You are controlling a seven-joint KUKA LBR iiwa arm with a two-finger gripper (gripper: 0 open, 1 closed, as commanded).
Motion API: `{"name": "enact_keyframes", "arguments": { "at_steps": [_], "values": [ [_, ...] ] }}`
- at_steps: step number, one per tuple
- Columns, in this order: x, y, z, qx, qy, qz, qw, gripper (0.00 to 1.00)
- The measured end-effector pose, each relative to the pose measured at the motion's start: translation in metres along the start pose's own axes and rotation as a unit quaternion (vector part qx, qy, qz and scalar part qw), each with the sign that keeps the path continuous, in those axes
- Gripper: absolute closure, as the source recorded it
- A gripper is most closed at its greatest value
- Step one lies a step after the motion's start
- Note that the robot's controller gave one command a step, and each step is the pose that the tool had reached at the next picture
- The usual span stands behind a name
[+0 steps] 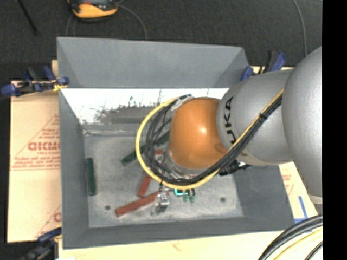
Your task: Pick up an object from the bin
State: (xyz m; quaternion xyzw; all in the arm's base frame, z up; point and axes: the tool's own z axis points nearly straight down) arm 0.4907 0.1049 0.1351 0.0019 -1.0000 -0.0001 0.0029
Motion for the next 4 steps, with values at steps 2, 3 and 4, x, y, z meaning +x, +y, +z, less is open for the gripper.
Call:
{"name": "enact_keyframes", "arguments": {
  "at_steps": [2,3,4],
  "values": [
    [-0.031,0.002,0.036,0.0,-0.0089,-0.125,0.9921,0.0],
    [-0.049,0.006,0.06,0.001,0.0002,-0.227,0.9738,0.0],
    [-0.049,0.007,0.06,0.002,0.0,-0.216,0.9763,0.0]
  ]
}}
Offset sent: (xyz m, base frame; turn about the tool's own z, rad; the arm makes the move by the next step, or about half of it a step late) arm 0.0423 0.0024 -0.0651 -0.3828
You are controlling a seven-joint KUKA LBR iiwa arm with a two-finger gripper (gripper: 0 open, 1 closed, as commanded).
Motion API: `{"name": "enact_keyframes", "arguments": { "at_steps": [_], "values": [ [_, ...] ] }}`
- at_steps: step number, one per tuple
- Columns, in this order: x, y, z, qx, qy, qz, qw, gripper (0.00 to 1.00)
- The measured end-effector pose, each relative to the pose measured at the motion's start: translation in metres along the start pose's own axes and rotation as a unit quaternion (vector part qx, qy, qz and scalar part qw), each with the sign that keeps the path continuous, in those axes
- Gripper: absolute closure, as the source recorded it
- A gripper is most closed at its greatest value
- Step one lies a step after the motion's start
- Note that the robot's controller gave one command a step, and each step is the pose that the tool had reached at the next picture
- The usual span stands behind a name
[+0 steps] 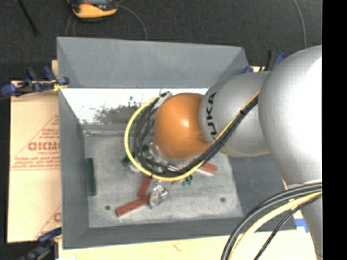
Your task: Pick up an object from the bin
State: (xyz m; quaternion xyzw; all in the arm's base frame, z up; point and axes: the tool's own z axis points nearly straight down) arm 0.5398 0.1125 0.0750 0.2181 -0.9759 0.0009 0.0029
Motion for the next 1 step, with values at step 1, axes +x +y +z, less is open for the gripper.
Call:
{"name": "enact_keyframes", "arguments": {
  "at_steps": [1],
  "values": [
    [0.0003,-0.0021,-0.0016,0.0,-0.003,-0.01,0.9999,0.0]
  ]
}}
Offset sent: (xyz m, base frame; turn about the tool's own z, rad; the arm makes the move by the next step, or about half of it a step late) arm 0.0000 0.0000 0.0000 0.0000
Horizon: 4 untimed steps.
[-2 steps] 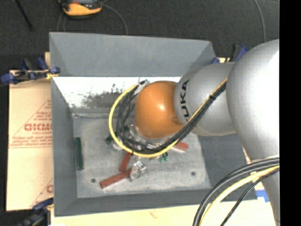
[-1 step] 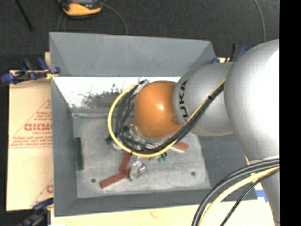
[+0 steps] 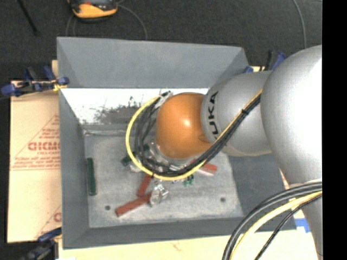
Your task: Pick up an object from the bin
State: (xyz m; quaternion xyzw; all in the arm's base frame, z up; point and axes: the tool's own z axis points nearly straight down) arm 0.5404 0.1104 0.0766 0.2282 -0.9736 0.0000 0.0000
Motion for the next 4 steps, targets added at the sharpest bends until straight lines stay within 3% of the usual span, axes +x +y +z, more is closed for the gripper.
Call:
{"name": "enact_keyframes", "arguments": {
  "at_steps": [1,3,4],
  "values": [
    [0.0,0.0,-0.003,0.0,0.0064,0.01,0.9999,1.0],
    [0.001,0.0,-0.007,0.0,0.0059,0.011,0.9999,1.0],
    [0.002,0.001,-0.026,-0.001,0.0037,0.012,0.9999,1.0]
  ]
}}
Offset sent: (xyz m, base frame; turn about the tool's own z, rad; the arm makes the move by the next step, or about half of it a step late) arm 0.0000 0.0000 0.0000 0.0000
